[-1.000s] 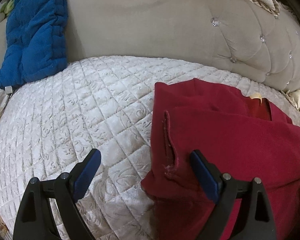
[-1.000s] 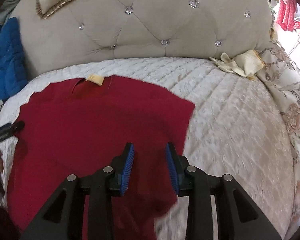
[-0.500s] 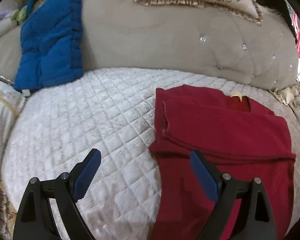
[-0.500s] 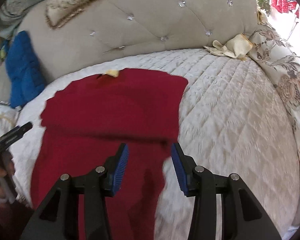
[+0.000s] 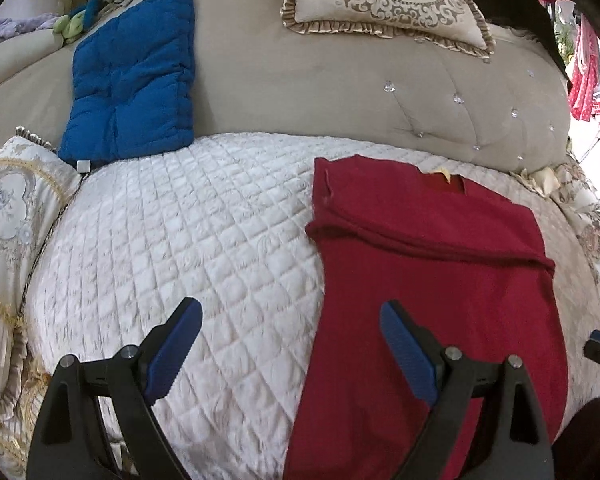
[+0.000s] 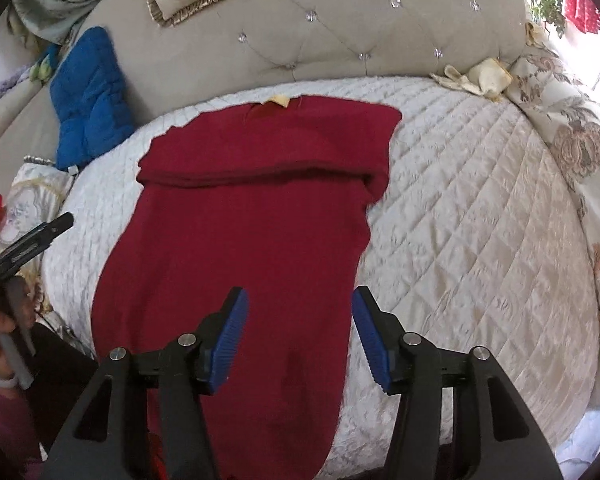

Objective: Fold small clothes

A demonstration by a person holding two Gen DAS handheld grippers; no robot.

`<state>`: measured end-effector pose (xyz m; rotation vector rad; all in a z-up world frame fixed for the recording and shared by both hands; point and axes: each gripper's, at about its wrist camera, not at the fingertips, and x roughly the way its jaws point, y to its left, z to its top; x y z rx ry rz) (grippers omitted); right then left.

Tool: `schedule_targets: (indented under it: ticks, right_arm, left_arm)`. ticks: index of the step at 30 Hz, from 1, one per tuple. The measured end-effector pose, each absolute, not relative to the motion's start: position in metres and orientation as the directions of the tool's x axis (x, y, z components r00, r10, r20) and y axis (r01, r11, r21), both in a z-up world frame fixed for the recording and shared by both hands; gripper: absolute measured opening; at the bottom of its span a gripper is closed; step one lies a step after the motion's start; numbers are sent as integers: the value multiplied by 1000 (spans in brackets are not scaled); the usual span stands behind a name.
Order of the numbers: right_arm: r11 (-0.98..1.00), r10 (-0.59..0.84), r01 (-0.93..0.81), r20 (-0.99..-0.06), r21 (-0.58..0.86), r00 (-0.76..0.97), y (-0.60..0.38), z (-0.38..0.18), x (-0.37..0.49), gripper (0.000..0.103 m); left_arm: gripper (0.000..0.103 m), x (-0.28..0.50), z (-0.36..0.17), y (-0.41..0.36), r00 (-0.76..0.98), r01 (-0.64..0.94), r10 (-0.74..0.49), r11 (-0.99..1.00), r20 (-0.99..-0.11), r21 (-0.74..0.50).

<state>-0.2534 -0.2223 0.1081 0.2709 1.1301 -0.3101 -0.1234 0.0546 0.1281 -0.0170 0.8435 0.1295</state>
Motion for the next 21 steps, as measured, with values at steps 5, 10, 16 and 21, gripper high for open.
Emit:
schedule_targets:
  ticks: [5,10,16,21]
  right_arm:
    - [921,-112,387,-928,37,356,-216,88,-263,34]
    - [912,-113,409,-944,24,309,-215,67,-274,35]
    - [910,-143,415,-950,-15,279,-210,53,-281,35]
    - [916,-152,401,-948,-28,281,-206,56,-284,35]
  left_arm:
    - [93,-137,128,54,661,-125,111,992,-742,37]
    - [93,-142,122,52,653,-122,113,992,-749,43]
    - [93,-146,109,55,629,-128,103,991,-770,28]
    - [93,-148,99,57,609,-125,88,992,-788,15]
